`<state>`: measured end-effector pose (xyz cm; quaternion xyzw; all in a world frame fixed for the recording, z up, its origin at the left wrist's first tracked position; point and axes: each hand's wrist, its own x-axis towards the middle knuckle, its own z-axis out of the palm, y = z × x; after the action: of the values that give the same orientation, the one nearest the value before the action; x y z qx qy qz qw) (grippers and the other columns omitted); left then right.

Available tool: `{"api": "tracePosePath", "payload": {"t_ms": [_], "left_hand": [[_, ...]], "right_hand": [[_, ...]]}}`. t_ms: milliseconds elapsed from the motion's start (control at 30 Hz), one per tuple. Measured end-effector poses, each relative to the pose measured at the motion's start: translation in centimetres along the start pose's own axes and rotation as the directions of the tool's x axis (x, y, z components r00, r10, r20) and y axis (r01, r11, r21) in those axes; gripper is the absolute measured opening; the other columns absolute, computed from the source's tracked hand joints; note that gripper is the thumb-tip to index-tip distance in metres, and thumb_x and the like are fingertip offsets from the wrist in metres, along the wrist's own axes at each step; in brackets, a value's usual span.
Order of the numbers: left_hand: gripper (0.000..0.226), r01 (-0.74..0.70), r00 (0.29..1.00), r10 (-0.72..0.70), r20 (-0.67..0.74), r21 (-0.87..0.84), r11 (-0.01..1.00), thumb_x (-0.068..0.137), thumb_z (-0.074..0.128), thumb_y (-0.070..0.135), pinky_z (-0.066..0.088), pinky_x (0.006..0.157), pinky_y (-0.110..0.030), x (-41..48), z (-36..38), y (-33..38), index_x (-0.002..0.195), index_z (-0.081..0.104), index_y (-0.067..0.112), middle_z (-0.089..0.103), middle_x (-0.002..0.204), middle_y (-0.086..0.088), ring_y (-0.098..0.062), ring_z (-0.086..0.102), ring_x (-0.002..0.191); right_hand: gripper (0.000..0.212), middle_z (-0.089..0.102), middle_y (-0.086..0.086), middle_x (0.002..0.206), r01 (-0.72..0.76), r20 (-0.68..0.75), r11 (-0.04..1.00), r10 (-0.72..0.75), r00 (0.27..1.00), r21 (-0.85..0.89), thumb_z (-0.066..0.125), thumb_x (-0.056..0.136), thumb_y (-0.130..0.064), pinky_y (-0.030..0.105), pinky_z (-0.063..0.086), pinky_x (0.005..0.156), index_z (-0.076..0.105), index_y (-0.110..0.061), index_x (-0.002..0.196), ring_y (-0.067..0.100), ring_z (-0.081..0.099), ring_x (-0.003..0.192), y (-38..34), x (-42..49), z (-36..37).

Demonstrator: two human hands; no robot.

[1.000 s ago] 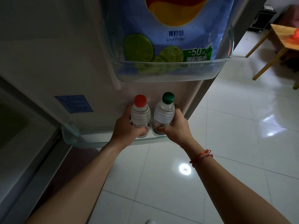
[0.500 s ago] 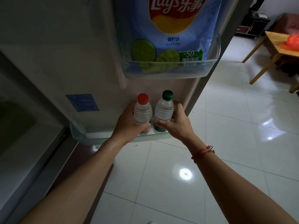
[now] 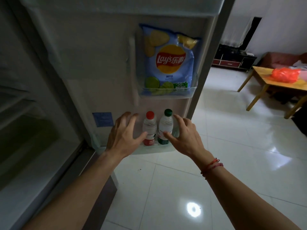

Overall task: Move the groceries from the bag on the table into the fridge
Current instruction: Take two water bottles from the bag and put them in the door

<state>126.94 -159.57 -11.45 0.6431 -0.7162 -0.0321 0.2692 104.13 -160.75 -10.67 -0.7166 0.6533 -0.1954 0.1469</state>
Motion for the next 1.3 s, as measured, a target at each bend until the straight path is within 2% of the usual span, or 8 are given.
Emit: {"api": "tracePosePath", "payload": {"t_ms": [100,233,467,833,1067,1300], "left_hand": [[0.07,-0.019,1.0,0.02,-0.023,0.073,0.997,0.084,0.062,0.059,0.05,0.087,-0.041,-0.8,-1.7,0.2,0.139,0.044,0.021,0.041,0.144,-0.012,-0.033,0.045,0.126],[0.081,-0.021,0.999,0.027,-0.042,0.142,0.99,0.081,0.046,0.071,0.046,0.097,-0.046,-2.1,-3.5,-0.2,0.143,0.043,0.02,0.04,0.146,-0.014,-0.034,0.041,0.132],[0.086,-0.027,0.998,0.036,-0.059,0.155,0.988,0.079,0.039,0.074,0.04,0.107,-0.046,-2.8,-5.0,0.3,0.147,0.04,0.02,0.038,0.15,-0.013,-0.032,0.036,0.138],[0.087,-0.083,0.992,0.093,-0.081,0.119,0.989,0.082,0.036,0.072,0.041,0.107,-0.049,-1.9,-5.4,3.3,0.151,0.034,0.021,0.034,0.153,-0.013,-0.032,0.034,0.139],[0.087,-0.234,0.969,0.237,-0.066,0.049,0.971,0.081,0.036,0.071,0.036,0.109,-0.045,-1.0,-4.8,7.0,0.151,0.035,0.019,0.035,0.154,-0.012,-0.03,0.034,0.14],[0.085,-0.428,0.904,0.427,-0.033,-0.076,0.9,0.081,0.037,0.069,0.039,0.107,-0.049,-1.3,-3.3,11.7,0.149,0.039,0.018,0.039,0.153,-0.012,-0.033,0.037,0.139]], "right_hand": [[0.081,0.031,0.014,0.157,0.03,-0.034,0.994,-0.034,0.999,-0.108,0.054,0.09,-0.067,0.051,0.043,0.108,0.021,-0.033,0.156,0.034,0.036,0.138,-1.0,-1.4,-1.4],[0.078,0.019,0.015,0.164,0.068,-0.079,0.975,-0.087,0.993,-0.214,0.048,0.092,-0.069,0.052,0.03,0.116,0.015,-0.039,0.157,0.036,0.021,0.148,-2.1,-3.1,-2.8],[0.081,0.019,0.015,0.164,0.084,-0.092,0.97,-0.108,0.99,-0.229,0.048,0.091,-0.07,0.053,0.033,0.115,0.013,-0.039,0.157,0.037,0.025,0.147,-3.1,-3.6,-3.9],[0.084,0.018,0.015,0.165,0.072,-0.141,0.962,-0.113,0.984,-0.264,0.043,0.091,-0.072,0.052,0.033,0.116,0.009,-0.037,0.159,0.035,0.024,0.148,-1.7,-4.9,-6.4],[0.081,0.02,0.015,0.165,-0.079,-0.249,0.953,0.003,0.968,-0.293,0.04,0.092,-0.071,0.05,0.034,0.114,0.008,-0.039,0.159,0.036,0.027,0.147,0.4,-7.8,-9.2],[0.077,0.026,0.014,0.162,-0.333,-0.41,0.895,0.196,0.891,-0.297,0.042,0.093,-0.068,0.048,0.036,0.109,0.017,-0.037,0.158,0.035,0.03,0.143,2.0,-14.2,-12.0]]}}
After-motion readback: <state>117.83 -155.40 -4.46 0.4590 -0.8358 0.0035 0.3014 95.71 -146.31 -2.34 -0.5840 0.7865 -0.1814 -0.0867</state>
